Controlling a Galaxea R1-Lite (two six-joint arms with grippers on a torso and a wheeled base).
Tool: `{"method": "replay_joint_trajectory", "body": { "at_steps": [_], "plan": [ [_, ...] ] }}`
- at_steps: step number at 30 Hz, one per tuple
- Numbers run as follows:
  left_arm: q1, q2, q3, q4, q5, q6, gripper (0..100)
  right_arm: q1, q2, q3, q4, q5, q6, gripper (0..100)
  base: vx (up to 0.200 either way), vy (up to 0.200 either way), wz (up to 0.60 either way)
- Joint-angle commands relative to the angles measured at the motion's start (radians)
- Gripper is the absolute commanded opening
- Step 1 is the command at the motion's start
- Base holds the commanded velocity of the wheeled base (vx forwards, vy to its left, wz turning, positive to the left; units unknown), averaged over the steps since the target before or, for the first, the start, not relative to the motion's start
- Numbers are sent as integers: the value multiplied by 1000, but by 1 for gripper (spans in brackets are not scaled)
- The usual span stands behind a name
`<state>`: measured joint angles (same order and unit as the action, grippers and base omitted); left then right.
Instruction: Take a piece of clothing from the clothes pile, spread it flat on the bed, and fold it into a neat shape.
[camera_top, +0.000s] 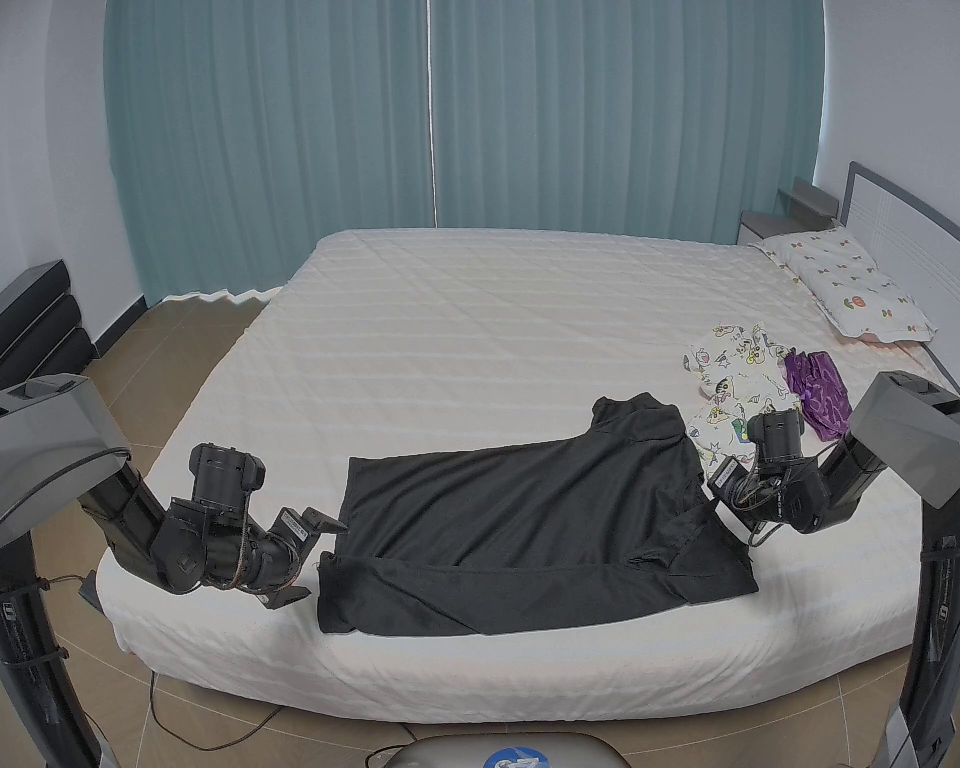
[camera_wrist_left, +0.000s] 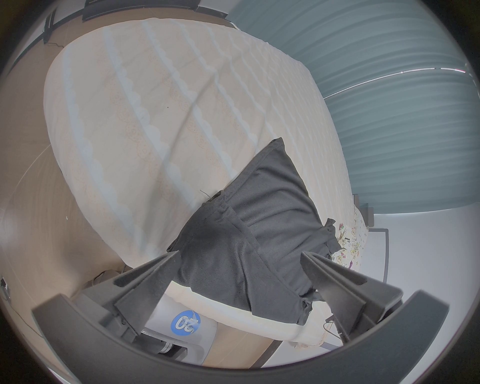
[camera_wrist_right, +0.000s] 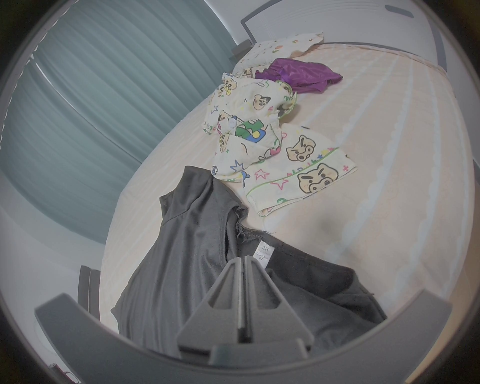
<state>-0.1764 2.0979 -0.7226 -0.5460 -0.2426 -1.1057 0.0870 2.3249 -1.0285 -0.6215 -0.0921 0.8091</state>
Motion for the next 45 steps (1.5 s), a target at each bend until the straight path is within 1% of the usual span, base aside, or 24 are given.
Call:
{"method": "replay_joint_trajectory", "body": {
  "at_steps": [1,3,4,5,12,18,23,25,26,27,28,30,31,32,38,39,43,45],
  "plan": [
    [0,1,0,0,0,0,100,0,-116,125,-37,0,-54,0,0,0,0],
    [0,1,0,0,0,0,100,0,-151,176,-47,0,-84,0,0,0,0],
    [0,1,0,0,0,0,100,0,-151,176,-47,0,-84,0,0,0,0],
    [0,1,0,0,0,0,100,0,-183,220,-52,0,-104,0,0,0,0],
    [0,1,0,0,0,0,100,0,-302,366,-52,3,-165,0,0,0,0],
    [0,1,3,0,0,1,100,5,-384,410,-30,31,-173,0,0,0,0],
    [-2,-1,6,0,0,1,100,14,-386,466,-11,35,-188,0,0,0,0],
    [-2,-1,6,0,0,1,100,10,-363,502,-15,35,-208,0,0,0,0],
    [0,-1,6,0,0,1,100,10,-361,504,-15,35,-209,100,0,0,0],
    [0,-1,6,0,-1,1,100,7,-349,528,-15,34,-231,100,0,0,0],
    [-2,-1,6,0,0,1,100,2,-337,564,-17,35,-275,100,0,0,0],
    [-2,-1,6,0,0,1,100,2,-337,564,-17,35,-275,100,0,0,0],
    [0,-1,6,0,0,1,100,-1,-328,596,-14,38,-317,100,0,0,0],
    [0,-1,6,0,0,1,100,-6,-325,601,-17,43,-326,100,0,0,0],
    [0,-1,6,0,0,1,100,-35,-295,542,-21,72,-312,100,0,0,0],
    [-2,-1,6,0,0,1,100,-38,-246,501,-23,77,-303,100,0,0,0],
    [0,-1,6,0,-1,1,100,-43,-156,413,-55,88,-271,100,0,0,0],
    [0,-1,6,0,-1,1,100,-41,-116,372,-90,109,-251,100,0,0,0]
  ]
}}
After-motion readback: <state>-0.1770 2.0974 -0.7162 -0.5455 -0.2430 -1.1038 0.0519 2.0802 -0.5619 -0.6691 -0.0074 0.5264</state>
